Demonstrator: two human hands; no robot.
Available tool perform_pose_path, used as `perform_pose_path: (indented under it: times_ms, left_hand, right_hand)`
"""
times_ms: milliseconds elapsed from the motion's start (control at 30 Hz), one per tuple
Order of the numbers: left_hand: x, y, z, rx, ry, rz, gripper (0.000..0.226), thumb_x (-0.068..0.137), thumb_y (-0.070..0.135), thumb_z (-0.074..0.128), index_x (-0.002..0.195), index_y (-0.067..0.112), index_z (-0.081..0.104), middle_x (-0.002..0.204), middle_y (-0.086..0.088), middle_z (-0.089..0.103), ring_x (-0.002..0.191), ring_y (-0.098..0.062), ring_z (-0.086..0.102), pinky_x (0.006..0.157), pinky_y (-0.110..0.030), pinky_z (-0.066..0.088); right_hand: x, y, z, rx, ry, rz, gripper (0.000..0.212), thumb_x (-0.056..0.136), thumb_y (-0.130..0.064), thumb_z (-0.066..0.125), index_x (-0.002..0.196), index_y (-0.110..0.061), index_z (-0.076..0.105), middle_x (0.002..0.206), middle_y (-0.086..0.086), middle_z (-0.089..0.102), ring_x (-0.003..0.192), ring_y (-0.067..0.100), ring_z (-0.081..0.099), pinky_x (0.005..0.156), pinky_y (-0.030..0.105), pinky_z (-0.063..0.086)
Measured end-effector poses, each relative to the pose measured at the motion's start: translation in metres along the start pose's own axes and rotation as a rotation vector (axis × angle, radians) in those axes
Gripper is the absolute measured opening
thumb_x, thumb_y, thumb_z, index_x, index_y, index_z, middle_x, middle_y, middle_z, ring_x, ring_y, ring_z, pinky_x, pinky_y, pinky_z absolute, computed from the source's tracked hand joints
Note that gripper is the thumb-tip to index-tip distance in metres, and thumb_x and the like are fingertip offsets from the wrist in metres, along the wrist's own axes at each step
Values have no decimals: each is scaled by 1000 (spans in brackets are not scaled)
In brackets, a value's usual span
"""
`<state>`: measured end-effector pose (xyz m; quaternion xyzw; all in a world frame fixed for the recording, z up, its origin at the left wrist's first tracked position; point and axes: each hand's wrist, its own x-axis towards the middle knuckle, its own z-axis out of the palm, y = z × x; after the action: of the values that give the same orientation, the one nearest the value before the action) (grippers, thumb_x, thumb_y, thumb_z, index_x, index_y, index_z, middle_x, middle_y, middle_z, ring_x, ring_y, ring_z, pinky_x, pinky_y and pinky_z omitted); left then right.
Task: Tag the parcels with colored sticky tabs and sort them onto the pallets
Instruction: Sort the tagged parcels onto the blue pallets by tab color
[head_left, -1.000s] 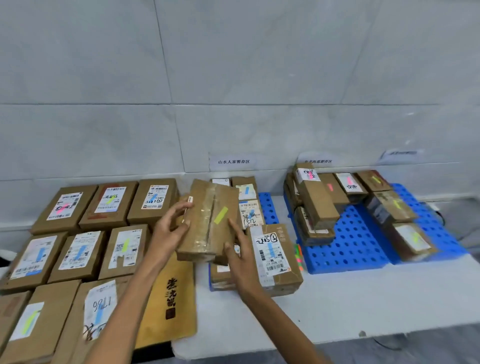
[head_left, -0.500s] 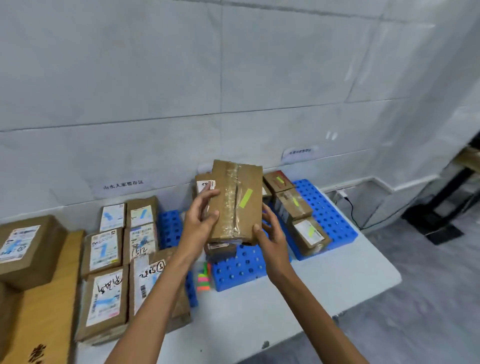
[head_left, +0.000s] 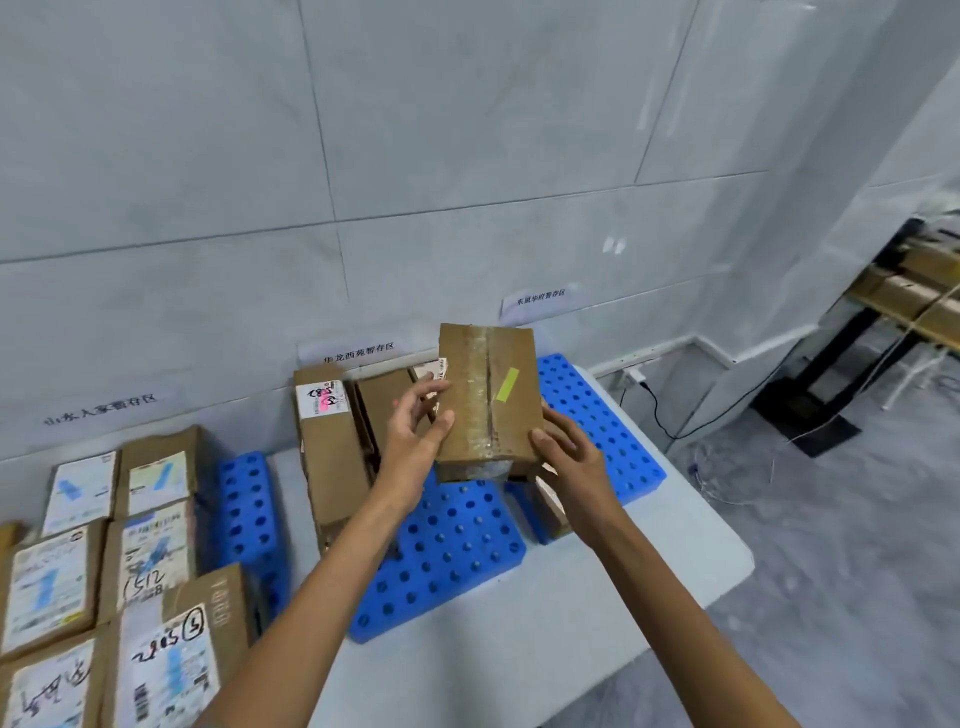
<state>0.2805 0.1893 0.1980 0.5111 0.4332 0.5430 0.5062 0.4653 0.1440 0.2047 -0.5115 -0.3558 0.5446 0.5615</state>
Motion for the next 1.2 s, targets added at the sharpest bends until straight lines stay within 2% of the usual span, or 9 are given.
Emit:
perform_pose_path:
  times_ms: [67,200,400,633,733,900,967,1133,1200]
  left_hand:
    - [12,-8,15,4,-52,-40,30,90,7,57,105,33,60,138,1,48,123,-12,50,109,-34,36]
    - [50,-22,51,156,-40,-85,26,93,4,51,110,23,55,129,8,49,121,-10,46,82,5,31]
    - [110,-73,106,278,77,-146,30,93,2,49,101,30,56,121,6,55,121,-13,48,96,-24,39]
    - [142,-117,146,427,299,-295,29,91,-5,46,102,19,58,111,5,58,110,-10,52,89,-12,40]
    - [145,-126,144,480,357,-348,28,92,-4,45,106,16,60,112,5,59,106,-7,54,93,-20,45]
    - [140,-140,129,544,430,-417,27,94,1,44,106,19,59,111,8,59,67,0,47,54,-4,42]
    - [136,-143,125,545,444,-432,25,95,2,44,107,18,60,112,7,59,69,-1,48,54,-3,42]
    - [126,-145,115,516,506,-476,27,94,2,45,107,19,61,114,5,59,109,-9,53,89,-17,43]
    - [119,-145,110,522,513,-463,26,95,3,45,105,21,60,112,6,60,102,-9,55,84,-14,44]
  right_hand:
    - [19,-3,-23,3,31,44,36,86,-19,64,122,-20,58,115,3,62,103,20,62,80,35,57]
    - [82,-17,-81,-38,107,72,23,85,-20,66,109,-20,65,97,2,68,73,13,65,68,31,53]
    - [209,-27,-173,-95,81,113,16,87,-17,63,103,-19,65,100,3,67,82,18,63,74,34,53]
    - [335,10,-228,-151,55,272,19,89,-13,62,108,-11,61,101,9,61,82,20,61,59,31,57]
    - [375,35,-225,-196,3,317,17,88,-13,63,105,-12,63,99,10,62,78,17,59,61,27,53]
    - [416,79,-219,-355,16,379,19,90,-11,57,108,-10,62,110,10,61,86,18,57,69,24,47]
    - [421,92,-220,-488,-38,367,26,92,-14,52,117,-14,58,107,6,58,79,15,54,63,23,44]
    - [426,109,-221,-614,-145,398,41,92,-4,43,131,-15,48,119,11,57,108,30,56,95,44,49]
    - [430,110,-222,-651,-114,397,39,91,-1,45,129,-11,50,121,15,57,107,33,57,95,46,48]
